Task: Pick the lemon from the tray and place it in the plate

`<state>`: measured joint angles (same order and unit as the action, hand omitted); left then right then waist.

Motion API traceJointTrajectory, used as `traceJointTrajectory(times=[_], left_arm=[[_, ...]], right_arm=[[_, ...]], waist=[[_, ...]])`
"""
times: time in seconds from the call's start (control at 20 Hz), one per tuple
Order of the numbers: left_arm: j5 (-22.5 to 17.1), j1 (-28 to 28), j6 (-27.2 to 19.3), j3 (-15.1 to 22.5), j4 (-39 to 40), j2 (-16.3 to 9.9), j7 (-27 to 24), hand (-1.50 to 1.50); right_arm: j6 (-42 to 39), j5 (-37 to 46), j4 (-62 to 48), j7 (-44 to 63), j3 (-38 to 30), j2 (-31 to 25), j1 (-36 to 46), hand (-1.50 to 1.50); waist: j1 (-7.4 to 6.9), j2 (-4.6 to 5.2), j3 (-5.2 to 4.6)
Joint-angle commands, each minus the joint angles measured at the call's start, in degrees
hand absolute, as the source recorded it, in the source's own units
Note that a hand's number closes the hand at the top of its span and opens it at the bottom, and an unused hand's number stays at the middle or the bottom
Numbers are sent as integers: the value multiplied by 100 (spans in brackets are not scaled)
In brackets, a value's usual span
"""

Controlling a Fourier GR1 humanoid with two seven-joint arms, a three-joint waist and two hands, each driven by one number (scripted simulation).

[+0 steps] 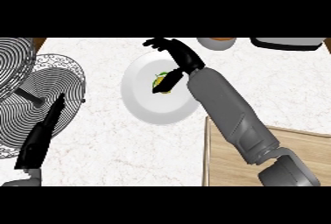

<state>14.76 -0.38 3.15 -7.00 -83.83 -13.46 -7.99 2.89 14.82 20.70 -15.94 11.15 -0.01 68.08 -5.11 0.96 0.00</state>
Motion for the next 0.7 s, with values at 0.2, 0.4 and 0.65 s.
traceJointTrajectory(times=[0.2, 0.4, 0.65], left_arm=[[-85, 181, 4, -234, 127, -126, -309, 0], [-59, 266, -35, -155, -155, -29, -68, 0], [-27, -29, -45, -114, -146, 0, 165, 0]], right_arm=[[625, -807, -358, -84, -962, -166, 234, -150], [-281, -1482, -426, -554, -1638, -777, 56, -150], [-1033, -1625, -666, -1430, -1880, -1358, -282, -150]], waist=[[208, 7, -1], [191, 33, 10], [181, 83, 14]])
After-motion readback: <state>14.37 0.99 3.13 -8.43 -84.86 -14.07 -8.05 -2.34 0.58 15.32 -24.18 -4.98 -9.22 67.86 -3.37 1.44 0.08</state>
